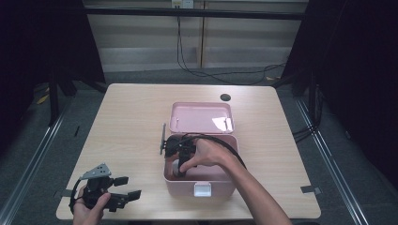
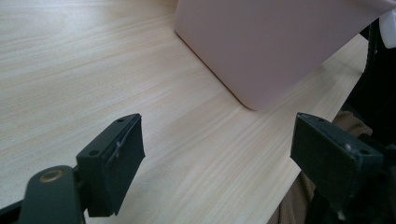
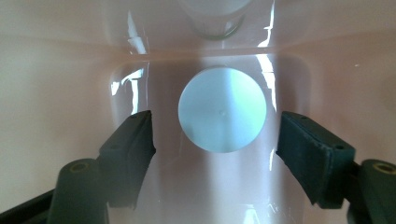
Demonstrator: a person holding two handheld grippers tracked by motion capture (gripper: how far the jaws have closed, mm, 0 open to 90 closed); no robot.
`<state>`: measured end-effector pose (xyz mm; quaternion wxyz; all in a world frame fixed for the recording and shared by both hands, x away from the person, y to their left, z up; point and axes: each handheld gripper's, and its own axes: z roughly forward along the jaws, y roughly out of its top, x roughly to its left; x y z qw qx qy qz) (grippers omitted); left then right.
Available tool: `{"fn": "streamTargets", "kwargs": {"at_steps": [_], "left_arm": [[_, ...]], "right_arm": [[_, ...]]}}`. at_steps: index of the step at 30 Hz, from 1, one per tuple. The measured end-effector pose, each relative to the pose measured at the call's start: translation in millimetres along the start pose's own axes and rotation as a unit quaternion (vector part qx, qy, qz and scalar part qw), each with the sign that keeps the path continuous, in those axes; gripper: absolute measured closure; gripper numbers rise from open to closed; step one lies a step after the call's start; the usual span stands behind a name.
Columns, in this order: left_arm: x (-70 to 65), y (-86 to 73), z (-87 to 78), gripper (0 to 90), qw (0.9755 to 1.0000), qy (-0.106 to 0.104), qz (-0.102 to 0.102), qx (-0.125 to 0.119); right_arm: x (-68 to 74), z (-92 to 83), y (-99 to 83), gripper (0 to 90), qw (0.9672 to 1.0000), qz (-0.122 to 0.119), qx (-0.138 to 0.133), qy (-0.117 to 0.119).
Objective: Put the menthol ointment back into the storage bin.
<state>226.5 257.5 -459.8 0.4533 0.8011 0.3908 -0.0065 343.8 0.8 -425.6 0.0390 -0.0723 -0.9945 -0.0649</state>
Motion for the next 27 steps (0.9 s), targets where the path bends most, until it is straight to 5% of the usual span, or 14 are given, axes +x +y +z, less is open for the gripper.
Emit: {"fn": "streamTargets", "kwargs": {"at_steps": [17, 27], "left_arm": [[0.8, -0.2, 0.2, 17.2, 1.0, 0.0, -0.004, 0.001], [1.0, -0.2, 0.4, 17.2, 1.0, 0.002, -0.004, 0.001]], "right_arm": [[2.0, -23.5, -24.9, 23.7, 0.9982, 0.034, -0.049, -0.012], [2.1, -41.1, -54.3, 25.2, 0.9925, 0.066, -0.098, -0.03]]}}
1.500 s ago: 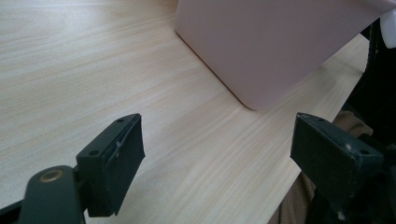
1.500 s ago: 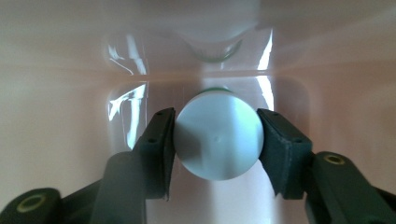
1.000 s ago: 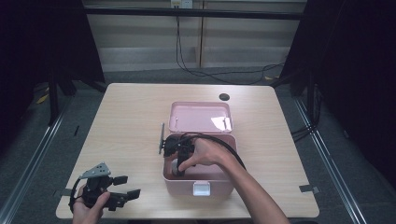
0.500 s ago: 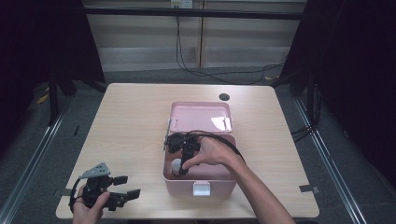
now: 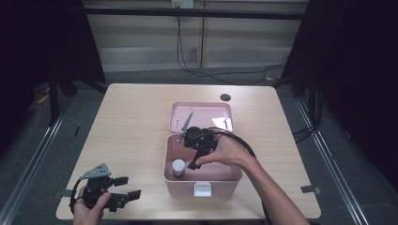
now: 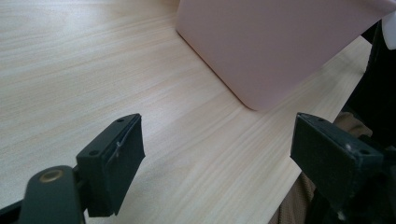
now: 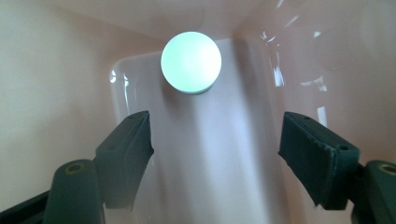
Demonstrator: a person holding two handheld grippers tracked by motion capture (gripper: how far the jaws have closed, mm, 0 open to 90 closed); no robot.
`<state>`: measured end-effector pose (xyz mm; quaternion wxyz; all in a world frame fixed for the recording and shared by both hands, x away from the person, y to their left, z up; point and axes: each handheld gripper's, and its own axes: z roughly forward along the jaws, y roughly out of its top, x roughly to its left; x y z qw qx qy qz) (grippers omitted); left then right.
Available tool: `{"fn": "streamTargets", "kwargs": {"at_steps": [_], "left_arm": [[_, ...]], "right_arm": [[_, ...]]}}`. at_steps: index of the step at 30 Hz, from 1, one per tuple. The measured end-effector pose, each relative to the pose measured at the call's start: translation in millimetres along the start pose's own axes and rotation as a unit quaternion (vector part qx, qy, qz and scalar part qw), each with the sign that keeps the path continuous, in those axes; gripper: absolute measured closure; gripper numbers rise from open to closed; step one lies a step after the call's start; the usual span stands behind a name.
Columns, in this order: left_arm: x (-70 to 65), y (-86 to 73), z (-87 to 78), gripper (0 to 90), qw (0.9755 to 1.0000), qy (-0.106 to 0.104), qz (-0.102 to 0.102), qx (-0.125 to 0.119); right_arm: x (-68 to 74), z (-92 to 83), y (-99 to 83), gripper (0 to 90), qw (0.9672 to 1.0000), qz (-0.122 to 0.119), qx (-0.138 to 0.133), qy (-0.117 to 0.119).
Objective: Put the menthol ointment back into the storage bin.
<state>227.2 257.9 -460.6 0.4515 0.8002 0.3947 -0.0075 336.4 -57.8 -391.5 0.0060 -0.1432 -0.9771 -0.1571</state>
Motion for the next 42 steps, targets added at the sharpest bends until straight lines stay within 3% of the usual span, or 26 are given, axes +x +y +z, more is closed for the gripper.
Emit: {"fn": "streamTargets", "kwargs": {"at_steps": [6, 11, 16, 22, 24, 28, 30, 32, 37, 39, 42], "left_arm": [[0.2, 0.0, 0.0, 17.2, 1.0, 0.0, 0.0, 0.001], [0.5, 0.0, 0.1, 17.2, 1.0, 0.0, 0.0, 0.001], [0.3, -0.1, -0.1, 17.1, 1.0, 0.0, -0.002, 0.0], [0.1, 0.0, -0.1, 17.2, 1.0, 0.0, -0.002, 0.0], [-0.3, 0.1, 0.1, 17.2, 1.0, -0.001, 0.0, 0.001], [0.3, -0.1, -0.3, 17.2, 1.0, 0.001, -0.004, -0.001], [0.3, -0.1, -0.4, 17.1, 1.0, 0.001, -0.004, -0.002], [0.0, -0.1, -0.3, 17.1, 1.0, 0.0, -0.004, -0.001], [-0.5, -0.2, -0.2, 17.2, 1.0, 0.0, -0.003, -0.001], [-0.4, -0.3, -0.2, 17.2, 1.0, 0.001, -0.003, -0.001], [-0.2, -0.1, 0.1, 17.2, 1.0, 0.002, -0.002, 0.0]], "right_arm": [[-1.2, -11.1, -16.8, 26.5, 0.9988, 0.034, -0.03, -0.016], [-2.0, -20.3, -33.7, 28.3, 0.9956, 0.063, -0.065, -0.024], [2.1, -28.1, -49.6, 29.7, 0.9906, 0.072, -0.108, -0.043], [4.8, -39.3, -72.5, 31.3, 0.9803, 0.095, -0.16, -0.067], [4.1, -41.7, -80.3, 32.0, 0.9763, 0.102, -0.179, -0.065], [7.9, -48.4, -95.8, 32.8, 0.9663, 0.118, -0.213, -0.083], [11.1, -50.9, -101.7, 35.0, 0.9596, 0.125, -0.234, -0.093], [14.9, -54.0, -108.7, 35.7, 0.9555, 0.129, -0.246, -0.098], [22.9, -62.4, -128.3, 34.1, 0.9377, 0.15, -0.29, -0.12], [24.8, -63.8, -135.4, 33.9, 0.9329, 0.156, -0.299, -0.126], [28.7, -65.6, -150.1, 32.3, 0.9231, 0.173, -0.315, -0.136]]}}
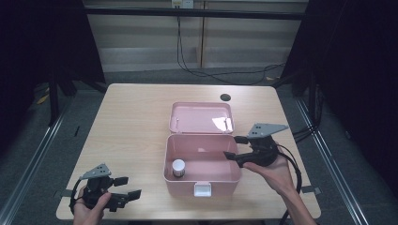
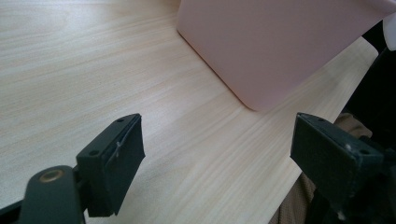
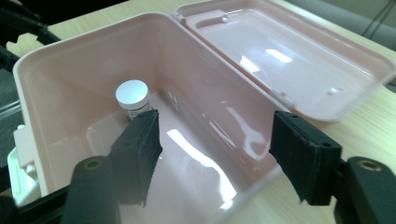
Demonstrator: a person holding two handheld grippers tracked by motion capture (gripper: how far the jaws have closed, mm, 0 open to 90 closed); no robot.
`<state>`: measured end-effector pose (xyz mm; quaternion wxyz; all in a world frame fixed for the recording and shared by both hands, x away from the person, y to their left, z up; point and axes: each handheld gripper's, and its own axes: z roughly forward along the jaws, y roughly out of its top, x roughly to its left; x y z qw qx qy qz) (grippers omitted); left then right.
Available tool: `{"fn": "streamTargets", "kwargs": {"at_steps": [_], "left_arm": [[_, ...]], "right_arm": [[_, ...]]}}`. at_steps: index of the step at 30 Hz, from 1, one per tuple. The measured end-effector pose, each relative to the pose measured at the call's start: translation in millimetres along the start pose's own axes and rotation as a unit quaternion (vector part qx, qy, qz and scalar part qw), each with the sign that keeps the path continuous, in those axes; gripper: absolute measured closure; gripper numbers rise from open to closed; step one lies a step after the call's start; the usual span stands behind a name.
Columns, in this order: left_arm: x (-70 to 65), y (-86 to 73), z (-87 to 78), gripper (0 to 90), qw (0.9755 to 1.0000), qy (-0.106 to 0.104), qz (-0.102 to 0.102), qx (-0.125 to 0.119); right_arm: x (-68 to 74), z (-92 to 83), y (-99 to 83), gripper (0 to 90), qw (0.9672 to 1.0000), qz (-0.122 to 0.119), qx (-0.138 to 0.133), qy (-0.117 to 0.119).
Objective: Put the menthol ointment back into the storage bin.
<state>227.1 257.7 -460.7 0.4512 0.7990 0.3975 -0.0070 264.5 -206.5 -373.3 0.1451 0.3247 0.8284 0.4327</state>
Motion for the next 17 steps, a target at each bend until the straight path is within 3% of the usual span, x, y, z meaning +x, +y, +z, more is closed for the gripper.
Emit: {"fn": "streamTargets", "kwargs": {"at_steps": [7, 11, 15, 17], "left_arm": [[0.2, -0.4, -0.3, 17.2, 1.0, 0.001, -0.002, 0.0], [0.7, -0.5, -0.6, 17.2, 1.0, 0.002, -0.004, -0.002], [0.3, 0.0, -0.2, 17.1, 1.0, 0.001, -0.002, 0.0], [1.4, -0.2, 0.4, 17.1, 1.0, 0.002, -0.003, 0.002]], "right_arm": [[-4.5, -19.4, -23.0, 30.5, 0.9987, 0.03, -0.033, -0.023], [-6.2, -32.2, -44.4, 28.7, 0.9953, 0.058, -0.062, -0.047], [-12.9, -41.7, -62.6, 25.8, 0.9925, 0.082, -0.061, -0.067], [-18.5, -43.3, -76.4, 24.2, 0.991, 0.096, -0.048, -0.08]]}}
